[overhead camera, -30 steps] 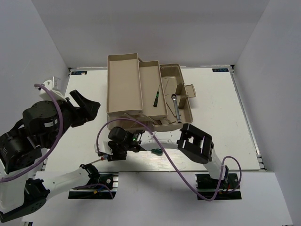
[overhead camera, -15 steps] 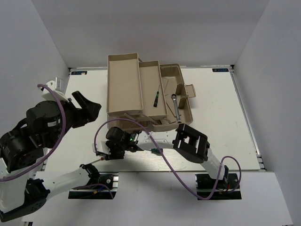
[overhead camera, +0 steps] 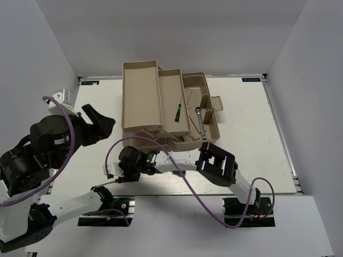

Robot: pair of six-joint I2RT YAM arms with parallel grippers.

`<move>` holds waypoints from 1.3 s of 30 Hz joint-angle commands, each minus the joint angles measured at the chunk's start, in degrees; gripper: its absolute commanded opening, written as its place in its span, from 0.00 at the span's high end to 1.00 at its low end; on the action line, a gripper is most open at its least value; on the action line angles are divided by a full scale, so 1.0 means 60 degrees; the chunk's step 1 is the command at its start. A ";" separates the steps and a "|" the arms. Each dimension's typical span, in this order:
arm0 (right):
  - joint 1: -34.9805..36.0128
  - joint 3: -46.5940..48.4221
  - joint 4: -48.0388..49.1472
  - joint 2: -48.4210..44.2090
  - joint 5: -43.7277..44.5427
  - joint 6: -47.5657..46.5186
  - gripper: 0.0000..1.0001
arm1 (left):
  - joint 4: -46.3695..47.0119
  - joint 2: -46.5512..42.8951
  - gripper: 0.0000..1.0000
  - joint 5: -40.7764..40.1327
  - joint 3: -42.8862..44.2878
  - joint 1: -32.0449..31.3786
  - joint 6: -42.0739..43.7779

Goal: Sort the tools into containers

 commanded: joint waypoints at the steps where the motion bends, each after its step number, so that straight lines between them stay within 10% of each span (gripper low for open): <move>1: 0.0000 0.0275 0.0501 0.0177 0.0417 -0.0044 0.52 | -0.0095 -0.0081 0.17 0.0096 -0.0051 0.0049 -0.0025; 39: 0.0029 -0.0400 0.1277 -0.0321 -0.0886 -0.0014 0.50 | -0.0095 -0.0257 0.15 0.0272 -0.0315 0.0049 -0.0200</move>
